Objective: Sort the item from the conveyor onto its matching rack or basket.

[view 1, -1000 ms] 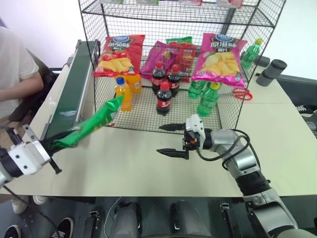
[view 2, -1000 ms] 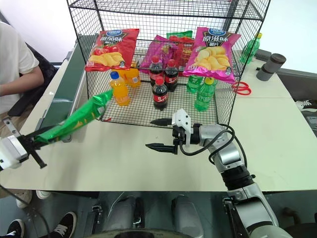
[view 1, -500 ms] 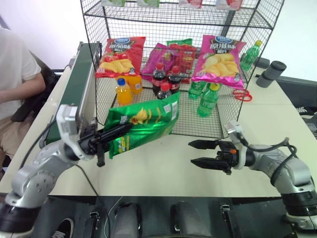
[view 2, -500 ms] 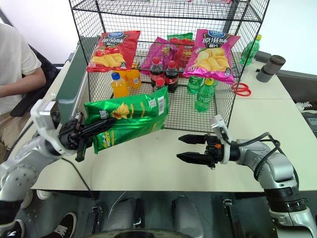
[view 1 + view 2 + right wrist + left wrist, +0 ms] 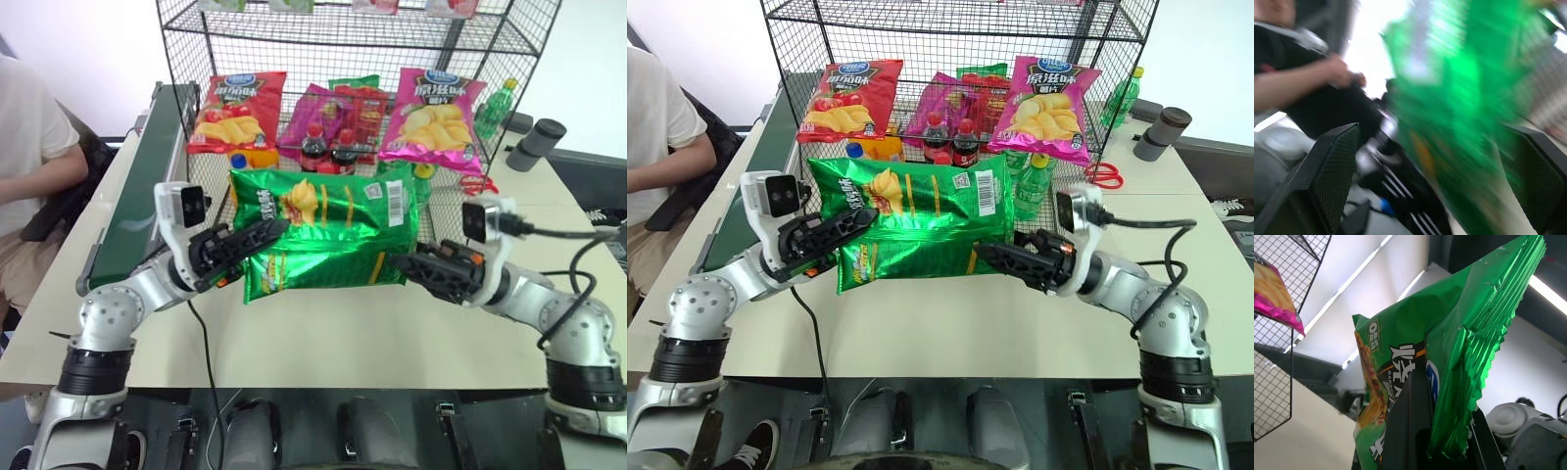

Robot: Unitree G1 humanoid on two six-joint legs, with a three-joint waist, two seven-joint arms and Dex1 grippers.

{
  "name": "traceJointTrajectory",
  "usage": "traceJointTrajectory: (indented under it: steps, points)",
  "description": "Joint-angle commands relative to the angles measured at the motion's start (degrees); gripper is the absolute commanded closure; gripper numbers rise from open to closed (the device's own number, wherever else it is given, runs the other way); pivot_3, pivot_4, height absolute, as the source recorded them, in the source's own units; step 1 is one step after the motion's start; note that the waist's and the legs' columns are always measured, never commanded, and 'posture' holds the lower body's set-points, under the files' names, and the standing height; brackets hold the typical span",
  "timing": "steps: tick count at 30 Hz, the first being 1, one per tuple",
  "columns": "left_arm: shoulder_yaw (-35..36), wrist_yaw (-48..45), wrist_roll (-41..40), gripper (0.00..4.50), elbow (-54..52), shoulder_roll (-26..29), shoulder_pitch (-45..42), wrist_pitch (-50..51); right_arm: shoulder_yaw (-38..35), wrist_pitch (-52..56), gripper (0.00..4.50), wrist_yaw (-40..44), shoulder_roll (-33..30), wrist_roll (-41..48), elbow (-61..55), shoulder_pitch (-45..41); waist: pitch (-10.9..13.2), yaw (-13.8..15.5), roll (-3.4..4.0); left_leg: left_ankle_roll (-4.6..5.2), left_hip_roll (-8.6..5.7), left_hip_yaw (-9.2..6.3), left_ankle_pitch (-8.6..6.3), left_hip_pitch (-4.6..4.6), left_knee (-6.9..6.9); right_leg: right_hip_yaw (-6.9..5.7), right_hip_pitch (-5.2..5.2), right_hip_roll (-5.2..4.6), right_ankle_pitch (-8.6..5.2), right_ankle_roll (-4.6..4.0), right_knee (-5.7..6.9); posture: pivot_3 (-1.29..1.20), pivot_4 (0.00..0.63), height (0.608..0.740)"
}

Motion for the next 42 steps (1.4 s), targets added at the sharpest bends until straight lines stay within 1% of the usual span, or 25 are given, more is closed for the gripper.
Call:
traceJointTrajectory:
  steps: [1,5,7,9,12,14,15,18,19,20,22,23,26,29,33,34,35,36,37,38,39,40,42]
  points:
    - [1.86,-1.56,3.17,4.35,-0.62,-0.14,-0.77,0.06,0.16,1.87,0.00,-1.67,-0.25,3.84,-1.59,-1.69,0.00,0.19,0.00,0.00,0.00,-0.01,0.00,-0.02,0.00,-0.01,0.00,-0.01,0.00,0.00,-0.02,0.00,0.150,0.740]
    - [2.56,-2.01,4.91,4.35,-0.61,-1.08,-1.09,0.46,3.87,2.36,0.00,0.65,-1.38,0.25,-2.20,-1.30,0.00,0.35,0.00,0.01,-0.04,0.00,0.00,-0.28,0.03,-0.02,-0.16,-0.08,0.00,0.00,-0.08,0.00,0.150,0.740]
    - [3.67,-0.26,2.99,4.35,-0.63,-2.25,-2.02,1.50,6.09,1.41,0.00,2.41,-2.01,-2.51,-2.84,-0.79,0.00,0.36,0.00,0.01,-0.04,-0.02,0.00,-0.45,0.07,-0.02,-0.32,-0.08,0.00,0.01,-0.07,0.00,0.150,0.740]
    - [4.39,0.70,3.57,4.35,-1.19,-3.37,-2.98,1.09,6.40,1.50,0.00,2.67,-1.64,-2.40,-1.94,-0.95,0.00,0.39,0.00,0.01,-0.04,-0.07,0.00,-0.54,0.09,-0.06,-0.38,-0.08,0.00,0.01,-0.06,0.00,0.150,0.740]
    - [4.98,0.27,4.79,4.35,-1.08,-3.56,-3.60,1.54,7.15,0.83,0.00,3.63,-1.44,-3.48,-1.59,-1.22,0.00,0.29,0.00,0.01,-0.04,-0.09,0.00,-0.62,0.10,-0.08,-0.47,-0.07,0.01,0.03,-0.05,0.00,0.150,0.740]
    - [5.53,-0.48,6.27,4.50,-0.55,-3.05,-3.61,1.27,7.13,0.62,0.54,3.94,-1.47,-3.88,-1.04,-1.51,0.00,0.12,0.00,0.01,-0.04,-0.08,0.00,-0.62,0.09,-0.07,-0.49,-0.05,0.01,0.03,-0.05,0.00,0.150,0.740]
    - [5.75,-1.06,6.61,4.50,-0.39,-2.51,-3.49,1.66,7.12,0.31,0.89,4.54,-1.90,-4.70,-0.77,-1.47,0.00,0.14,0.00,0.01,-0.03,-0.08,0.00,-0.62,0.09,-0.07,-0.49,-0.04,0.01,0.03,-0.04,0.00,0.150,0.740]
    - [6.83,-1.35,6.58,4.50,0.82,-2.16,-3.65,2.24,7.02,-0.21,2.27,5.02,-2.23,-6.13,-0.66,-1.29,0.00,0.24,0.00,0.01,-0.03,-0.09,0.00,-0.62,0.09,-0.08,-0.50,-0.03,0.01,0.03,-0.04,0.00,0.150,0.740]
    - [7.22,-1.33,6.59,4.50,1.23,-2.14,-3.82,2.23,6.99,-0.30,2.83,5.00,-2.06,-6.34,-0.69,-1.19,0.00,0.25,0.00,0.01,-0.03,-0.08,0.00,-0.62,0.09,-0.08,-0.50,-0.04,0.01,0.03,-0.04,0.00,0.150,0.740]
    - [7.54,-1.38,6.52,4.50,1.52,-2.11,-3.95,2.47,7.03,-0.42,3.22,5.10,-1.96,-6.67,-0.75,-1.05,0.00,0.25,0.00,0.01,-0.03,-0.08,0.00,-0.63,0.09,-0.08,-0.50,-0.04,0.01,0.03,-0.04,0.00,0.150,0.740]
    - [7.76,-1.37,8.40,4.50,1.59,-2.22,-4.13,1.50,7.27,-0.65,4.31,5.30,-1.87,-7.43,-0.81,-0.79,0.00,0.26,0.00,0.01,-0.03,-0.08,0.00,-0.63,0.09,-0.08,-0.51,-0.05,0.01,0.03,-0.04,0.00,0.150,0.740]
    - [7.85,-1.33,9.25,4.50,1.58,-2.39,-4.19,1.04,7.33,-0.71,4.42,5.41,-1.86,-7.67,-0.84,-0.72,0.00,0.26,0.00,0.01,-0.04,-0.08,0.00,-0.63,0.09,-0.08,-0.51,-0.05,0.01,0.03,-0.04,0.00,0.150,0.740]
    - [8.22,-0.41,11.04,4.50,2.22,-2.88,-4.59,0.43,7.34,-1.36,4.42,5.10,-1.46,-8.68,-0.25,-0.94,0.00,0.30,0.00,0.01,-0.04,-0.08,0.00,-0.64,0.09,-0.08,-0.51,-0.05,0.01,0.03,-0.04,0.00,0.150,0.740]
    - [8.60,-0.66,12.39,3.65,3.14,-1.47,-4.55,1.58,7.64,-3.20,4.50,5.10,-1.76,-11.52,0.69,-1.42,0.00,0.29,0.00,0.01,-0.04,-0.08,0.00,-0.64,0.09,-0.08,-0.51,-0.05,0.01,0.03,-0.05,0.00,0.150,0.740]
    - [10.23,-1.44,14.63,1.67,3.28,-0.05,-3.57,0.35,7.11,-5.06,4.50,5.04,-2.88,-14.05,-0.74,-0.82,0.00,0.18,0.00,0.01,-0.03,-0.06,0.00,-0.67,0.07,-0.07,-0.58,-0.04,0.01,0.03,-0.04,0.00,0.150,0.740]
    - [10.51,-1.72,15.47,1.12,3.27,0.40,-3.15,-0.04,7.50,-5.80,4.50,5.11,-3.59,-15.43,-1.61,-0.32,0.00,0.21,0.00,0.01,-0.03,-0.06,0.00,-0.67,0.06,-0.07,-0.59,-0.04,0.01,0.03,-0.04,0.00,0.150,0.740]
    - [10.99,-2.43,16.45,0.74,3.42,1.26,-2.33,-0.42,8.83,-8.58,4.50,5.47,-5.15,-19.43,-3.44,0.82,0.00,0.24,0.00,0.01,-0.03,-0.06,0.00,-0.67,0.06,-0.07,-0.59,-0.04,0.01,0.03,-0.04,0.00,0.150,0.740]
    - [11.20,-3.68,17.74,0.19,3.35,2.64,-1.26,-0.66,9.13,-9.41,4.50,5.37,-6.35,-20.79,-6.14,1.93,0.00,0.25,0.00,0.01,-0.03,-0.05,0.00,-0.68,0.05,-0.07,-0.60,-0.04,0.01,0.03,-0.05,0.00,0.150,0.740]
    - [11.29,-4.61,18.63,0.04,3.30,3.57,-0.54,-0.87,9.31,-9.99,4.50,5.33,-7.13,-21.55,-7.97,2.71,0.00,0.25,0.00,0.01,-0.03,-0.05,0.00,-0.68,0.04,-0.07,-0.60,-0.05,0.01,0.03,-0.07,0.00,0.150,0.740]
    - [10.05,-7.08,23.08,0.04,2.71,5.05,0.91,-4.78,10.52,-12.24,4.50,5.01,-8.38,-24.65,-10.81,3.28,0.00,0.25,0.00,0.01,-0.03,-0.04,0.00,-0.70,0.02,-0.07,-0.63,-0.06,0.00,0.04,-0.08,0.00,0.150,0.740]
    - [9.35,-8.75,25.62,0.04,2.67,5.85,1.77,-6.95,11.41,-13.97,4.50,4.36,-8.91,-26.92,-12.87,3.30,0.01,0.15,0.01,0.01,-0.02,-0.04,0.00,-0.71,0.02,-0.07,-0.65,-0.06,-0.01,0.04,-0.08,0.00,0.150,0.740]
    - [9.37,-8.98,26.15,0.04,3.28,6.09,2.02,-7.02,11.79,-15.11,4.50,3.25,-8.83,-28.25,-14.31,2.86,0.01,0.07,0.01,0.01,-0.03,-0.01,0.00,-0.72,0.01,-0.05,-0.70,-0.06,-0.01,0.04,-0.08,0.00,0.150,0.740]
    - [10.14,-9.09,28.45,0.04,4.21,5.04,1.80,-10.52,11.49,-17.03,4.50,0.20,-7.60,-30.20,-15.51,0.71,0.01,0.21,0.00,-0.01,-0.02,-0.02,0.01,-0.71,0.01,-0.08,-0.70,-0.06,0.00,0.03,-0.06,0.00,0.150,0.740]
